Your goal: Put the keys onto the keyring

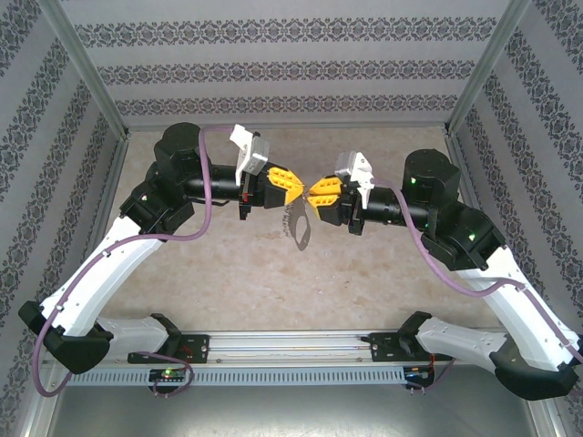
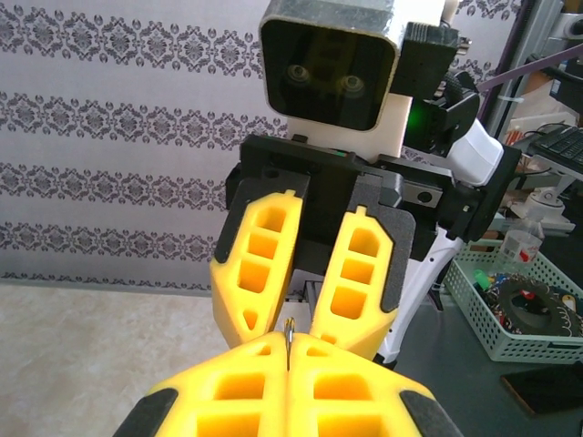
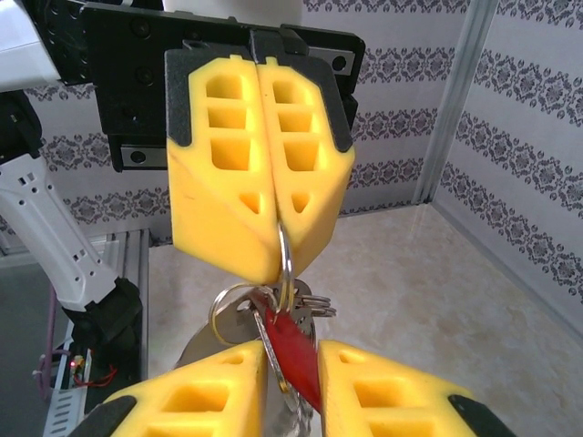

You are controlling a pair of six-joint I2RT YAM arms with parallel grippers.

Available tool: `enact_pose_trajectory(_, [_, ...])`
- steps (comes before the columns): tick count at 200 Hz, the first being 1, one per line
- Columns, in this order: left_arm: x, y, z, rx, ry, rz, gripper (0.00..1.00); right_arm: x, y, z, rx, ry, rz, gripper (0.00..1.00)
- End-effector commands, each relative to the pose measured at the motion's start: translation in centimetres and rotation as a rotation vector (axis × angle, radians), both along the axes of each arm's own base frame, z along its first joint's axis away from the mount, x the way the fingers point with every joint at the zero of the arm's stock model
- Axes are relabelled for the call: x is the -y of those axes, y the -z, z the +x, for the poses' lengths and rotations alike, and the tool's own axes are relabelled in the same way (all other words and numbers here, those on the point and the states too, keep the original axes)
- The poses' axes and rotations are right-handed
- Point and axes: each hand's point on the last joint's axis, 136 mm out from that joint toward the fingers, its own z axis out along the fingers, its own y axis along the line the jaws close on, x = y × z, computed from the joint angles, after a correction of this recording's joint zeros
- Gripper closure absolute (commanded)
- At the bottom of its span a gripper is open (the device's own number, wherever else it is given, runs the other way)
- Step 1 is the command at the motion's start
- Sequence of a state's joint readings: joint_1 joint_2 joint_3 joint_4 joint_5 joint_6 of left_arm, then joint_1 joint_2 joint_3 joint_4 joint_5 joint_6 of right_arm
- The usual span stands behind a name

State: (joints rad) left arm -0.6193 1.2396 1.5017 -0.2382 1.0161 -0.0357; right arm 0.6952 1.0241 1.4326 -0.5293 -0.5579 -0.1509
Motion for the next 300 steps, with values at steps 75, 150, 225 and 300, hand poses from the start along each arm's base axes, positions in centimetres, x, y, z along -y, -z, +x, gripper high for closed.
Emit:
enact_pose_trajectory(75, [-0.6, -2.2, -0.3, 0.065, 0.009, -0.06, 1.0, 0.4, -0.9, -0.5, 0.013, -0.008, 0.042, 0.66])
enact_pose_trajectory(150, [-0.6, -1.9, -0.1, 0.059, 0.01, -0.056, 1.0, 0.3, -2.1, -0.3, 0.035, -0.003, 0.086, 0.64])
enact_pose_trajectory(225, [-0.8, -1.7, -0.3, 0.056, 0.011, -0.062, 1.0, -0.6, -2.9, 0.2, 0.035, -0.028, 0.124, 0.71])
enact_pose_trajectory(300, [-0.7, -1.6, -0.2, 0.056, 0.012, -0.06, 1.0, -0.8, -2.2, 0.1, 0.023, -0.045, 0.092, 0.95])
